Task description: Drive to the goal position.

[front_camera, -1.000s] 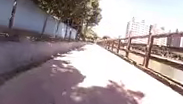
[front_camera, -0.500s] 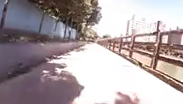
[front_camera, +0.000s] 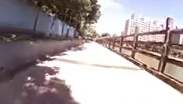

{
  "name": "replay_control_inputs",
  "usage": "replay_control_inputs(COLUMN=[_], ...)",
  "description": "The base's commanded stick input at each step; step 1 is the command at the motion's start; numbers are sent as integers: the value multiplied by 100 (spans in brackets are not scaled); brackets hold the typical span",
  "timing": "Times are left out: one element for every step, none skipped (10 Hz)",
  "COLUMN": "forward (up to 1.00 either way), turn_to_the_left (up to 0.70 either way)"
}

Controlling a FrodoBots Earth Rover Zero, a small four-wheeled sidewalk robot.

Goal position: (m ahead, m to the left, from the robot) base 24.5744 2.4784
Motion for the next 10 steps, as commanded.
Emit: replay_control_inputs(forward=[85, 85, 85, 85, 85, 85, 85, 85, 85, 85], turn_to_the_left=[0, 0, 0, 0, 0, -29, -34, -34, -13, 0])
